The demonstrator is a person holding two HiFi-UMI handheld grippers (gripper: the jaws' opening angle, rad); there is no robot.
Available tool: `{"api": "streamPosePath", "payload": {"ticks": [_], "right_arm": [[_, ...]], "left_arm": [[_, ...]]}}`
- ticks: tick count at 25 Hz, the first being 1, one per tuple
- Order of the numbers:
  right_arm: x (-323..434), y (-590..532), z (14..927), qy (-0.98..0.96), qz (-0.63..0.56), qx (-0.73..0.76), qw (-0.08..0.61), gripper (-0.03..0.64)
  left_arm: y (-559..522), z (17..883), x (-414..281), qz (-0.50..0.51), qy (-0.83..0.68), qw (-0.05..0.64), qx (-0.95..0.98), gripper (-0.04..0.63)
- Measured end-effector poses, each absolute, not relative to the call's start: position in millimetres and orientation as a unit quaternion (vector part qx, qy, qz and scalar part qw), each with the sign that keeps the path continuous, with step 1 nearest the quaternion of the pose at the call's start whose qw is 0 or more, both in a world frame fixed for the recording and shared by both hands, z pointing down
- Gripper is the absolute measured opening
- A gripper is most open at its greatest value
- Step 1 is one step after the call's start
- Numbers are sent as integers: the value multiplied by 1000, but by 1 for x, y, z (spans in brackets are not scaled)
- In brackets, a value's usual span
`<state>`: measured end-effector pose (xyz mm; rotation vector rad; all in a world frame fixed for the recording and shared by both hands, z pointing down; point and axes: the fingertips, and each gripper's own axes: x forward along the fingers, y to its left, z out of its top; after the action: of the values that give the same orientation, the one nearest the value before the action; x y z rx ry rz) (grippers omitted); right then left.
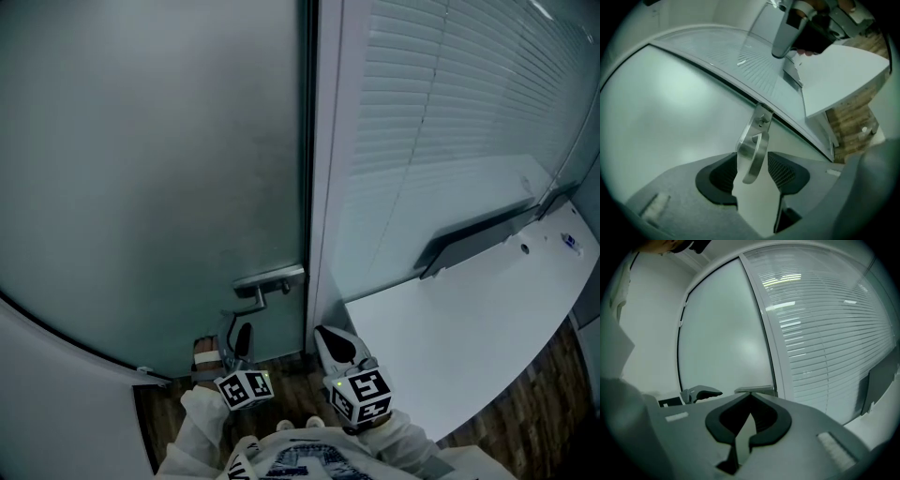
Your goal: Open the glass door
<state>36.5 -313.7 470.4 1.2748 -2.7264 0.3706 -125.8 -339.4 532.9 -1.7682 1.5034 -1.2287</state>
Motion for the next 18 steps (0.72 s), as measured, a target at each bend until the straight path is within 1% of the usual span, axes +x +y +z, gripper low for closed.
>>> {"api": "streamPosePath", "payload": {"ticks": [5,11,12,13,14,18], "right_arm": [[54,-316,468,-887,124,441,55,5],[69,-311,469,-878,126,457,55,5],[71,-312,468,-877,127,460,55,5],[73,-312,468,-876,128,462,54,5],[75,-311,468,-875,129,463,54,5],[77,-311,471,-874,131,465,54,5]], "left_arm": [[-364,539,-119,-488,518,296,-637,212],[-372,552,-114,-506,496,310,-634,208],[-373,551,-113,-506,496,314,-632,188],[-374,551,-113,-506,497,318,-629,144],[-374,551,-113,-506,499,320,-627,129],[-376,553,-112,-507,497,322,-626,123]]}}
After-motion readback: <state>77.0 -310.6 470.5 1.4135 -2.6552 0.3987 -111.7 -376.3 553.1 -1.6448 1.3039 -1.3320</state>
